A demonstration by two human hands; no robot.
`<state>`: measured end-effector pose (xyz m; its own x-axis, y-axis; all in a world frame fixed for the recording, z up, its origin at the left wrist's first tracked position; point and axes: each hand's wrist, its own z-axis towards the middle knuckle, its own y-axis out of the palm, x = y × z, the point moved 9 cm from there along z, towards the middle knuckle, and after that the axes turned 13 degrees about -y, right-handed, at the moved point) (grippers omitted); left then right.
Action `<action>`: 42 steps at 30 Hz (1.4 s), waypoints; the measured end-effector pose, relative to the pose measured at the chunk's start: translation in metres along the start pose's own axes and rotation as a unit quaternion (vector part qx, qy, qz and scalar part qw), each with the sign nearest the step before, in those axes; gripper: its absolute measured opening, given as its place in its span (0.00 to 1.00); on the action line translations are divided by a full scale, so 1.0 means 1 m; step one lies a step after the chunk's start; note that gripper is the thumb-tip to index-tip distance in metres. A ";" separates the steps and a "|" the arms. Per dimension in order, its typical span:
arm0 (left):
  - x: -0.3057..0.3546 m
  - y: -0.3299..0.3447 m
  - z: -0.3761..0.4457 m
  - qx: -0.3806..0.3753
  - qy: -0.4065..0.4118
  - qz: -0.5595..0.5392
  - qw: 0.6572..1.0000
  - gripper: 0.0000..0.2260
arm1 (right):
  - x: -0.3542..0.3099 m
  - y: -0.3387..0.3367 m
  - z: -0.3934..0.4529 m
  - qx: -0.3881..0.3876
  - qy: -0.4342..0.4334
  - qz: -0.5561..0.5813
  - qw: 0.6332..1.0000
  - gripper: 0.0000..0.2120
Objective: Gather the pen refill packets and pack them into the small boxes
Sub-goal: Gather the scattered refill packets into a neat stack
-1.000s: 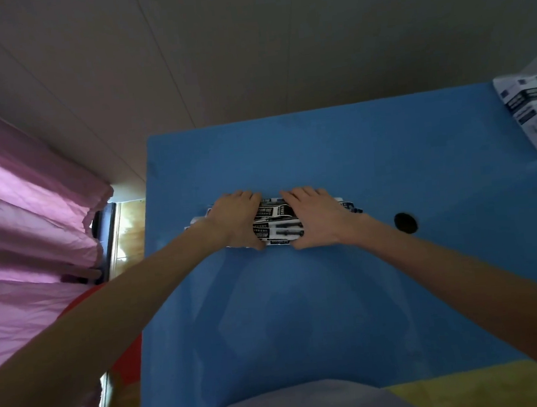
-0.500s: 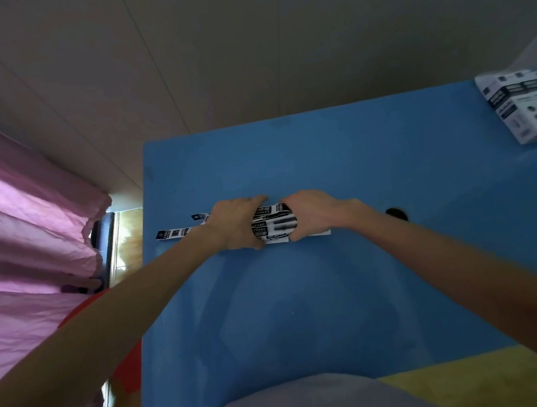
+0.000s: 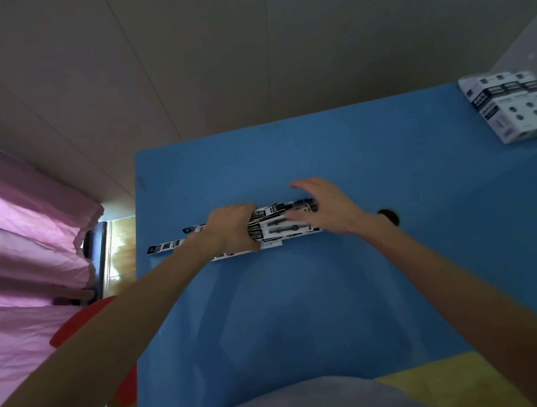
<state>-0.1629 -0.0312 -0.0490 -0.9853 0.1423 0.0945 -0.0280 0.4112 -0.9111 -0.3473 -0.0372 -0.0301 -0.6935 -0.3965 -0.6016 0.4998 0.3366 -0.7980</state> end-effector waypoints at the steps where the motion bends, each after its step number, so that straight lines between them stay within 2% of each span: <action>1: 0.000 0.000 0.001 0.004 0.007 0.003 1.000 0.26 | 0.014 -0.010 -0.013 0.082 0.033 0.048 0.995 0.36; 3: 0.002 -0.001 0.001 0.006 0.021 0.015 1.000 0.33 | 0.038 -0.018 -0.041 0.209 0.108 0.107 0.966 0.31; 4: 0.002 -0.001 0.002 0.007 0.026 0.028 0.999 0.38 | 0.046 -0.015 -0.050 0.240 0.140 0.126 0.952 0.29; 7: 0.006 -0.001 0.002 0.006 0.037 0.062 0.997 0.50 | 0.051 0.005 -0.060 0.256 0.179 0.167 0.935 0.26; 10: 0.004 0.004 0.001 0.002 0.040 0.065 0.997 0.58 | 0.043 0.023 -0.060 0.283 0.164 0.217 0.920 0.24; 14: 0.000 0.009 -0.003 0.005 0.035 0.070 0.997 0.66 | 0.036 0.032 -0.058 0.310 0.166 0.223 0.909 0.23; 18: -0.001 0.014 -0.007 0.020 0.033 0.037 0.999 0.68 | 0.038 0.031 -0.057 0.312 0.156 0.212 0.913 0.23; 24: 0.003 0.023 -0.012 0.016 0.024 0.056 0.998 0.69 | 0.032 0.035 -0.049 0.301 0.159 0.198 0.919 0.27; 29: 0.005 0.022 -0.015 0.010 -0.002 0.019 1.000 0.67 | 0.016 0.042 -0.036 0.246 0.133 0.134 0.951 0.32; 37: 0.002 0.024 -0.019 0.013 -0.011 -0.055 0.998 0.68 | 0.023 0.029 -0.087 0.291 0.165 0.138 0.932 0.33; 42: 0.001 0.020 -0.031 0.077 0.003 -0.128 0.989 0.60 | 0.007 0.059 -0.136 0.289 0.191 0.140 0.928 0.42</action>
<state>-0.1591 0.0046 -0.0547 -0.9417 0.0570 0.3315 -0.3018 0.2921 -0.9075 -0.3932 0.0957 -0.0768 -0.5721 0.0054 -0.8202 0.8067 -0.1769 -0.5639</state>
